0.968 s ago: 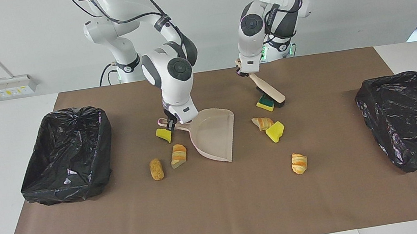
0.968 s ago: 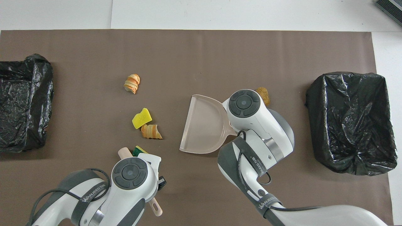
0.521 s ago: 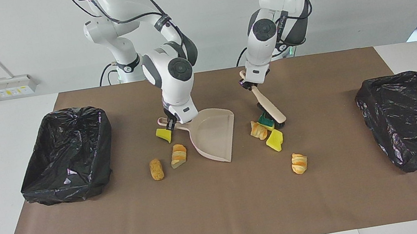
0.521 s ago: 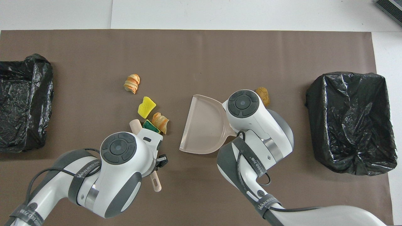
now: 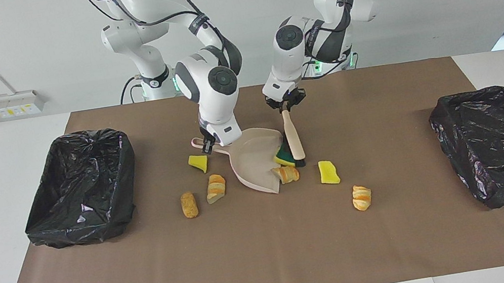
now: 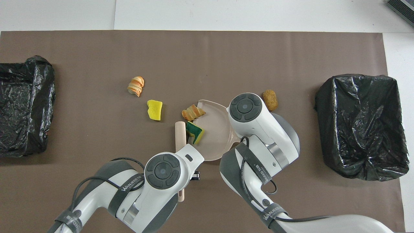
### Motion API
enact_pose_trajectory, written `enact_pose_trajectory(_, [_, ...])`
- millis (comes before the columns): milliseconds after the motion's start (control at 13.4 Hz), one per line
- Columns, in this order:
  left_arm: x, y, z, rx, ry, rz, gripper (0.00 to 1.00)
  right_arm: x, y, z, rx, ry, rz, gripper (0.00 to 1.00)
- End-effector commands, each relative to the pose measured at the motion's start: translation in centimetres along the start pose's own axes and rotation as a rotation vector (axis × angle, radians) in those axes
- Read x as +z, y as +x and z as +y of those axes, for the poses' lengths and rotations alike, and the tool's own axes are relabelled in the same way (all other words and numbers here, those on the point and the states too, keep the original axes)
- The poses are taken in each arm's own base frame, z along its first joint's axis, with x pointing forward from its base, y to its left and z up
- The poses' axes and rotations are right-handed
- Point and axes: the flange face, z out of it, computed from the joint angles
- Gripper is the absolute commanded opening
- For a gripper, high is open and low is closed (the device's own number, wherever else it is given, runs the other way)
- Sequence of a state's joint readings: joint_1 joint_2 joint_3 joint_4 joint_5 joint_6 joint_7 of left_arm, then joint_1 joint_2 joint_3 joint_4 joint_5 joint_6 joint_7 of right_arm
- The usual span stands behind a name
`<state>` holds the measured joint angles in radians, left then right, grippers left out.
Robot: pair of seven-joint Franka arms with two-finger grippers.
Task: Sweep and dump trash in bin
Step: 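Sweep the bread and sponges toward the dustpan with the left gripper, then sweep the remaining pieces into the dustpan with the left gripper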
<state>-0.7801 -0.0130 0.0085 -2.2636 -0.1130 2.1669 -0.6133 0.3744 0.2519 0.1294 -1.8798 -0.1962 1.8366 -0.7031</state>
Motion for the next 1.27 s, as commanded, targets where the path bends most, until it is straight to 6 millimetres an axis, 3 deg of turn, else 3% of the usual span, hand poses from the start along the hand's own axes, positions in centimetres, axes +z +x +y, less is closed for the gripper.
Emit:
enact_pose_trajectory(0, [-0.8, -1.3, 3.0, 0.094, -0.021, 0.017, 0.00, -0.1, -0.4, -0.1, 0.022, -0.005, -0.017, 0.00])
enact_pose_trajectory(74, [-1.3, -1.5, 3.5, 0.102, -0.021, 0.014, 0.00, 0.0, -0.4, 0.0, 0.024, -0.002, -0.017, 0.00])
enact_pose_trajectory(223, [-3.0, -1.8, 2.4, 0.108, -0.011, -0.009, 0.00, 0.0, -0.4, 0.0, 0.024, -0.003, -0.016, 0.00])
enact_pose_trajectory(447, [-6.7, -1.3, -2.0, 0.075, -0.008, -0.043, 0.00, 0.0, -0.5, 0.1, 0.027, -0.004, -0.013, 0.00])
enact_pose_trajectory(595, [-7.7, 0.2, -5.2, 0.063, 0.006, -0.038, 0.00, 0.1, -0.6, 0.2, 0.028, -0.003, -0.014, 0.00])
enact_pose_trajectory(968, [-7.5, 5.1, -12.4, 0.108, 0.078, 0.014, 0.00, 0.2, -0.4, 0.1, 0.032, -0.004, -0.009, 0.00])
enact_pose_trajectory(1191, [-7.7, 11.8, -18.3, 0.159, 0.104, 0.046, 0.00, 0.0, -0.3, -0.6, 0.092, -0.002, -0.019, 0.00])
